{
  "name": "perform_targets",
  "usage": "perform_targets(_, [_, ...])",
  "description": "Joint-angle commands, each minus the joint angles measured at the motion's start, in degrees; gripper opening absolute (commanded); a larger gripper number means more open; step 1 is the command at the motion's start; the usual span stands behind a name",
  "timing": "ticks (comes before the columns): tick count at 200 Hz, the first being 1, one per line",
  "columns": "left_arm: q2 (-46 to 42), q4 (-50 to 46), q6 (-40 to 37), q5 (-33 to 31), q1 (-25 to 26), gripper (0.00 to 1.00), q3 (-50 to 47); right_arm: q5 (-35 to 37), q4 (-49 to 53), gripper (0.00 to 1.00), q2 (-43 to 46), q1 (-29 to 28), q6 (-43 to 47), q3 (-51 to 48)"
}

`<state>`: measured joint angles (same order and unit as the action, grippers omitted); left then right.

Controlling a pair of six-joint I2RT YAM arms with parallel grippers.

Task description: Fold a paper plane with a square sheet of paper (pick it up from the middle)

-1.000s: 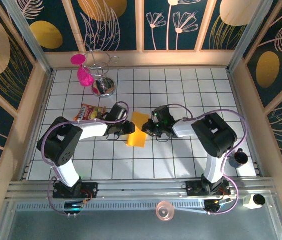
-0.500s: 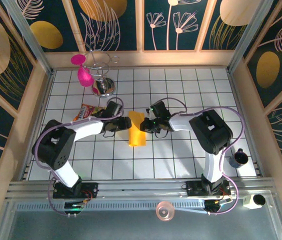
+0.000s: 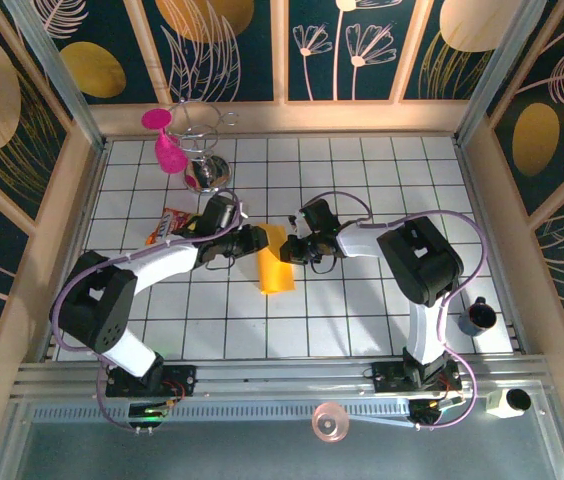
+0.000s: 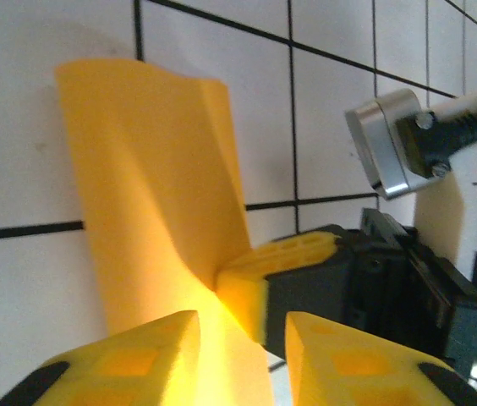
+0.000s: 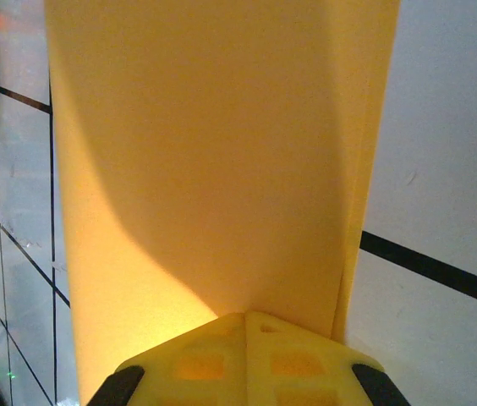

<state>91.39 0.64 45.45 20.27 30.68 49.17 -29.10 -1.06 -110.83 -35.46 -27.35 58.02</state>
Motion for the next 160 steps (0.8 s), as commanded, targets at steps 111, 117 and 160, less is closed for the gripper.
perform_targets(111, [11.5, 0.8, 2.3, 3.4, 3.6, 0.07, 2.6, 8.9, 10.4, 0.04, -5.9, 1.0, -0.9, -3.4])
perform_targets(117, [11.8, 0.8, 2.4, 3.3, 3.6, 0.07, 2.6, 9.0, 10.3, 0.04, -6.0, 0.9, -1.0, -3.4])
perform_targets(160, [12.9, -2.6, 0.5, 0.3, 3.6, 0.06, 3.0, 9.7, 10.8, 0.04, -6.4, 0.9, -1.0, -3.7])
